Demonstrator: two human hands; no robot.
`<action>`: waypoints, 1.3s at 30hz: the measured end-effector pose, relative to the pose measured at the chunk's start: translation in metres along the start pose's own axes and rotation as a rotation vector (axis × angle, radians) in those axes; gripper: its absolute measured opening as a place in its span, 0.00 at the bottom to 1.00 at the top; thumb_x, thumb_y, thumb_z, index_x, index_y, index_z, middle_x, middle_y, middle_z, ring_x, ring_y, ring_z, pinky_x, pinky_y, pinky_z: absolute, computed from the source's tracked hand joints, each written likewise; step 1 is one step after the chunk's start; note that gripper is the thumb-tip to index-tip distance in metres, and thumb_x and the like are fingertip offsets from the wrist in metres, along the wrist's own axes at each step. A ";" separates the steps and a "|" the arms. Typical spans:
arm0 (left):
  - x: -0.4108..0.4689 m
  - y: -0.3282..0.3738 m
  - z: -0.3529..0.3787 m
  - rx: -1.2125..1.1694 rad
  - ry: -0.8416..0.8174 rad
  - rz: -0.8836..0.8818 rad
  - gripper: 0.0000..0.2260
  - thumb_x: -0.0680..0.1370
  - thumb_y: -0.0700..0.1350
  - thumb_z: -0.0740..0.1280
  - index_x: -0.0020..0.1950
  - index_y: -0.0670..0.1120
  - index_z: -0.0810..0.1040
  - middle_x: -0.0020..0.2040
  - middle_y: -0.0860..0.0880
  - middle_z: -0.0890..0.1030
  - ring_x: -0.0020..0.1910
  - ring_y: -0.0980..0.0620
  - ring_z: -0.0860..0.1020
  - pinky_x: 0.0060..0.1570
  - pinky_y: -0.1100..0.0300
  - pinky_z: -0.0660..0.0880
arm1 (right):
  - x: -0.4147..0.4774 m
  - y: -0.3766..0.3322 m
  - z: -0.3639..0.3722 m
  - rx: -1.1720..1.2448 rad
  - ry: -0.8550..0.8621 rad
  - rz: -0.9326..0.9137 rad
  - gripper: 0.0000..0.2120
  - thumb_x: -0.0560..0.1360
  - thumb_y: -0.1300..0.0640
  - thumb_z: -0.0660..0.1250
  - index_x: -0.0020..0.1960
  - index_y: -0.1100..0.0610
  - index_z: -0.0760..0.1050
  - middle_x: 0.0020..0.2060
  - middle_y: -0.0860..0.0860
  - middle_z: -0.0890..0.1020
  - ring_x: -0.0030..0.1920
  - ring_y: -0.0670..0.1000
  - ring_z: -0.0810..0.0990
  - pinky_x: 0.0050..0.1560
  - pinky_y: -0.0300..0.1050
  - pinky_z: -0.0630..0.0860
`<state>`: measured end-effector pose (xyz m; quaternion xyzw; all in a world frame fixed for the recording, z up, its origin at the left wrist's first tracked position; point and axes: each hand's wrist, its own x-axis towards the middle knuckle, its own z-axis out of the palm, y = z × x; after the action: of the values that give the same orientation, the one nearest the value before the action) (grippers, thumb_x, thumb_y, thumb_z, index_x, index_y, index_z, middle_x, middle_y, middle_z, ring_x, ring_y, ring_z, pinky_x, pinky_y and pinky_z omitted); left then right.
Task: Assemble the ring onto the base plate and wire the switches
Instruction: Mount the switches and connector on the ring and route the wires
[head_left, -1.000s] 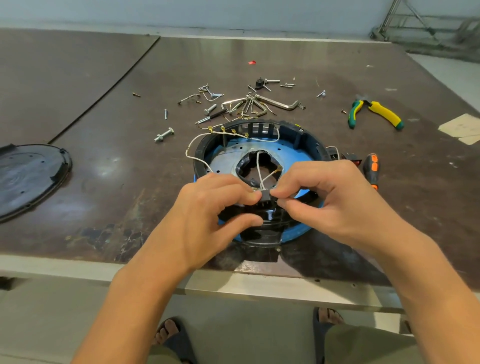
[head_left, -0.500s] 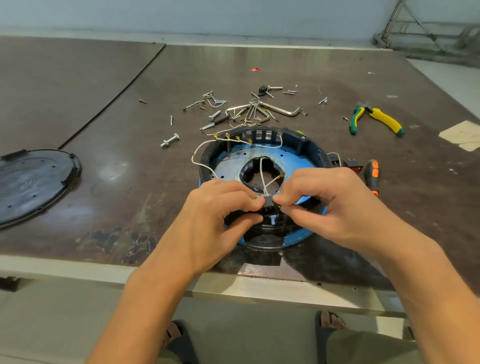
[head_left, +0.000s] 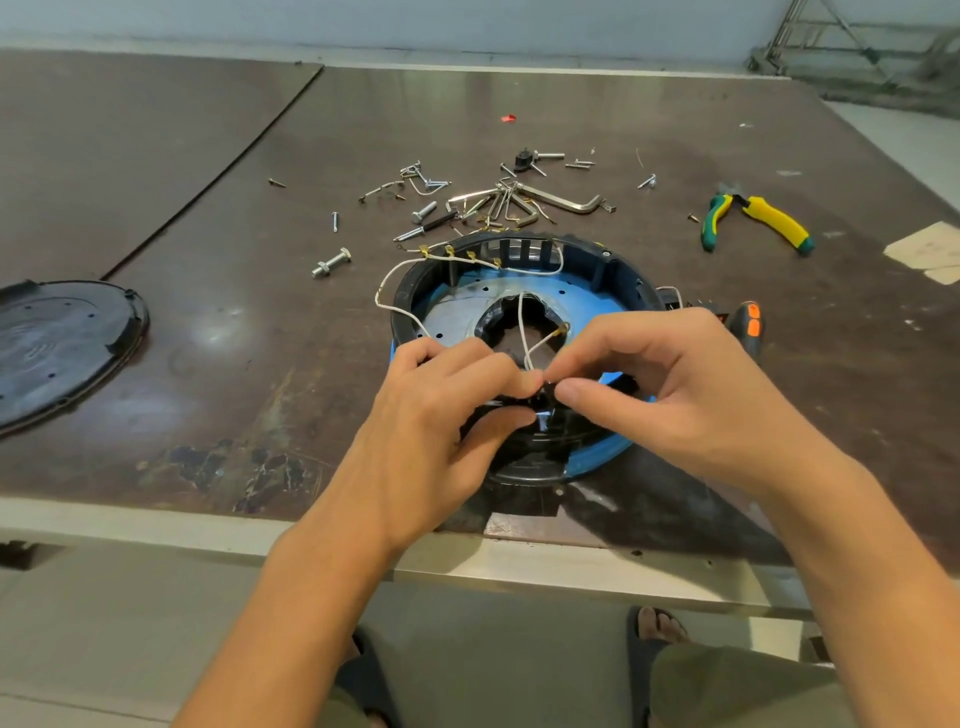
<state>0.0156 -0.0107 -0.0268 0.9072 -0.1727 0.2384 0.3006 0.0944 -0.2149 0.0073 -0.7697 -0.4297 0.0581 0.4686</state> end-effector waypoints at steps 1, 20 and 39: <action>0.000 0.000 0.000 -0.013 -0.001 -0.001 0.06 0.76 0.43 0.71 0.52 0.46 0.80 0.46 0.55 0.79 0.44 0.53 0.77 0.54 0.46 0.70 | 0.001 -0.002 0.000 -0.012 0.006 0.005 0.06 0.76 0.65 0.72 0.50 0.56 0.84 0.43 0.46 0.86 0.48 0.50 0.85 0.49 0.43 0.81; 0.003 -0.005 -0.004 0.001 -0.079 0.019 0.06 0.76 0.46 0.72 0.52 0.47 0.83 0.46 0.56 0.81 0.46 0.55 0.80 0.58 0.50 0.69 | 0.002 0.006 0.001 -0.146 -0.048 -0.042 0.02 0.72 0.61 0.71 0.44 0.58 0.83 0.41 0.51 0.82 0.44 0.54 0.82 0.46 0.55 0.78; 0.002 -0.008 -0.040 0.234 -0.187 -0.026 0.12 0.79 0.59 0.64 0.51 0.54 0.82 0.46 0.56 0.77 0.48 0.54 0.74 0.56 0.51 0.69 | -0.012 0.022 -0.033 -0.415 -0.021 0.010 0.15 0.69 0.46 0.75 0.53 0.50 0.81 0.48 0.48 0.83 0.55 0.50 0.81 0.74 0.55 0.65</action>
<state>0.0080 0.0202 -0.0007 0.9565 -0.1591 0.1673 0.1785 0.1164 -0.2498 0.0049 -0.8512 -0.4333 -0.0214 0.2953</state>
